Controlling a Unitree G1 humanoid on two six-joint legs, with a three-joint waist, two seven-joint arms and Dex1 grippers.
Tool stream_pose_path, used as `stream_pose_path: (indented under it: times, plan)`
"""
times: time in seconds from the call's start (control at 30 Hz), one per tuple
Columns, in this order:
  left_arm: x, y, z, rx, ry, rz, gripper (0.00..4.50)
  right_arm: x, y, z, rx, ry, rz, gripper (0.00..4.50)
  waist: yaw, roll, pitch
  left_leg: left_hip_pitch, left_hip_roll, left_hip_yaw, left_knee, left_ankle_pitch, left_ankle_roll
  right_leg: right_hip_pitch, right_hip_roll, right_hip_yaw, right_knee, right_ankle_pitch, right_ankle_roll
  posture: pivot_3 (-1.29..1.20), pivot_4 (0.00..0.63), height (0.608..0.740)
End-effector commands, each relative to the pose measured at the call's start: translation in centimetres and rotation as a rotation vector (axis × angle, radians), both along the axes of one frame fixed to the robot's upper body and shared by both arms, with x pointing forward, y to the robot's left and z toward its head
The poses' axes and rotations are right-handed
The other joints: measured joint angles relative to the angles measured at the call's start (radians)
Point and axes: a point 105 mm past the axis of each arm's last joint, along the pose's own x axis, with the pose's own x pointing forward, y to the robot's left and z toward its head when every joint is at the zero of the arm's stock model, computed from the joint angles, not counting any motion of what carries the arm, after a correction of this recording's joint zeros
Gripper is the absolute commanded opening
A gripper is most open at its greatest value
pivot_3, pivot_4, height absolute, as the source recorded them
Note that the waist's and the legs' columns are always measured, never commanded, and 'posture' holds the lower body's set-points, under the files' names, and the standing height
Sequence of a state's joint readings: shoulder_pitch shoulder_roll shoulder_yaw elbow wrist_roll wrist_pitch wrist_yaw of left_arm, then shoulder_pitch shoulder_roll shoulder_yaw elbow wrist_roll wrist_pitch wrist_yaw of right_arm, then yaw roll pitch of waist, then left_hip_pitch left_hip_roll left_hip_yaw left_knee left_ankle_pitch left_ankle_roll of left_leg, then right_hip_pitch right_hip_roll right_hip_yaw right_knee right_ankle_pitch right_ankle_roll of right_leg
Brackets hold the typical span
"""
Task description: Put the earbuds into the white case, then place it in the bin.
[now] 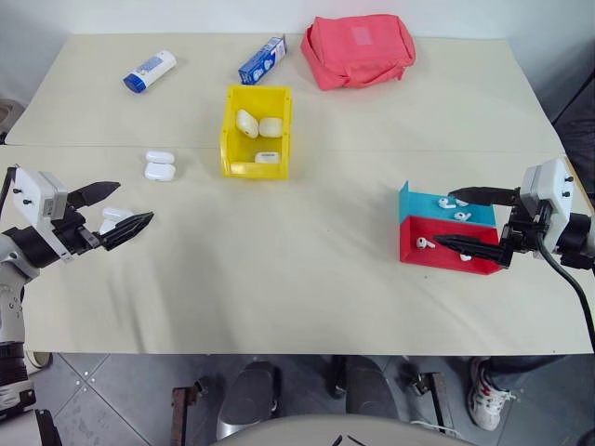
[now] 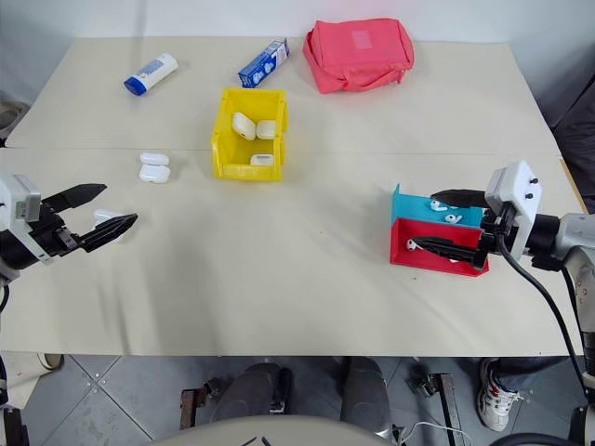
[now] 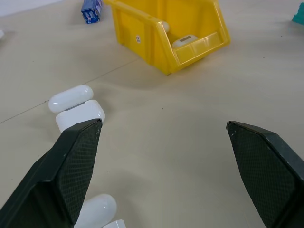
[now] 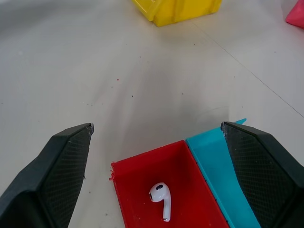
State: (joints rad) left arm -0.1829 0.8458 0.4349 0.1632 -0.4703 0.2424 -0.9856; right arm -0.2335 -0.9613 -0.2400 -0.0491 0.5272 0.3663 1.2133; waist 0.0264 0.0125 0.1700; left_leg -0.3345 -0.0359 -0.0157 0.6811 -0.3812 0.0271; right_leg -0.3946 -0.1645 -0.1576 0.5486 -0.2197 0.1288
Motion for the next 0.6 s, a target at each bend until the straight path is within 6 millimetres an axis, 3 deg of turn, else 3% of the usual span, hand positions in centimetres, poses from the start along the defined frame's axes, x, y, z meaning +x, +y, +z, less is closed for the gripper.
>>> stream_pose_path:
  times: [0.03,0.23,0.37,0.6]
  plan:
    - [0.1,0.3,2.1,0.027,-0.093,0.011,4.47,0.0,0.0,1.3,-0.011,-0.054,0.011,4.5,0.0,0.0,0.0,0.0,0.0,0.0,0.0,0.0,0.0,0.0,0.0,0.0,0.0,0.0,0.0,0.0,0.15,0.74]
    - [0.2,0.2,2.8,0.028,-0.125,0.059,4.47,0.6,0.2,1.5,-0.003,-0.057,0.017,4.5,0.0,0.0,0.0,0.0,0.0,0.0,0.0,0.0,0.0,0.0,0.0,0.001,0.0,0.0,0.0,0.0,0.15,0.74]
    - [-2.1,1.2,2.9,0.032,-0.119,0.086,4.47,1.6,0.8,1.7,0.001,-0.06,0.042,4.5,-0.009,0.0,0.0,0.0,0.001,0.001,0.0,-0.001,-0.001,-0.001,0.0,0.001,-0.001,0.0,0.0,0.0,0.15,0.74]
    - [-6.9,4.2,1.2,0.054,0.046,0.216,4.47,2.5,1.3,2.1,0.009,-0.071,0.085,4.5,-0.013,0.002,0.002,0.0,0.006,0.001,0.0,-0.003,-0.004,-0.001,0.002,0.0,-0.001,-0.002,-0.004,0.0,0.15,0.74]
